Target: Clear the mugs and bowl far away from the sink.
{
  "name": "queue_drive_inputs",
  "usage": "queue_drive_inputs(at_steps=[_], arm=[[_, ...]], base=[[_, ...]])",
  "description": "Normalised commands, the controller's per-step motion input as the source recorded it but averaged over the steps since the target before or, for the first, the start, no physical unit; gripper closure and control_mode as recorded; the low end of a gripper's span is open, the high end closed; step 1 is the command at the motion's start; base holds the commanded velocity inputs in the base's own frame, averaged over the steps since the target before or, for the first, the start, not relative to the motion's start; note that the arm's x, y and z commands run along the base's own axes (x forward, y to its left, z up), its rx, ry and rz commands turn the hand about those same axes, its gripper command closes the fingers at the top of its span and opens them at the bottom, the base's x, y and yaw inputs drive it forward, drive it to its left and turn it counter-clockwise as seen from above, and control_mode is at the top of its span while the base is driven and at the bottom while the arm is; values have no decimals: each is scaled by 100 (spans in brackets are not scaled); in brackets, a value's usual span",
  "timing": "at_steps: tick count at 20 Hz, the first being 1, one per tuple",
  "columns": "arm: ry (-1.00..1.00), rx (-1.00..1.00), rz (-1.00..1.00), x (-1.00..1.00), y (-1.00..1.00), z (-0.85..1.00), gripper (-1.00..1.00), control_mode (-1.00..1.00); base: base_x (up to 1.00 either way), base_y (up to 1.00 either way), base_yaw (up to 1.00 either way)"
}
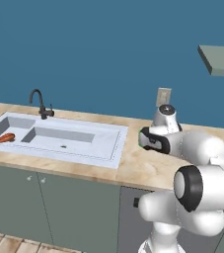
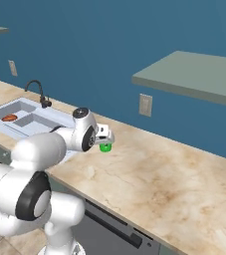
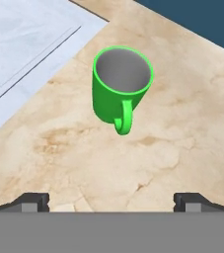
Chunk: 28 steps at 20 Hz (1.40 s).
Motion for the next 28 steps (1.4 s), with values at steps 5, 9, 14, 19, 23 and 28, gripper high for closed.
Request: queue_drive_inputs(at_steps=[5, 9, 14, 19, 23, 28], arm=[[0, 0, 0, 19, -9, -10, -100, -100], [0, 0, 1, 15, -2, -14, -100, -100], [0, 0, 5, 20, 0, -14, -100, -100], [0, 1, 6, 15, -5, -14, -100, -100], [0, 0, 6, 14, -10, -9, -100, -100], [0, 0, 5, 19, -1, -11, -100, -100]], base=[[0, 0, 0], [0, 0, 0], [0, 0, 0], [0, 0, 0], [0, 0, 0], [0, 0, 0]])
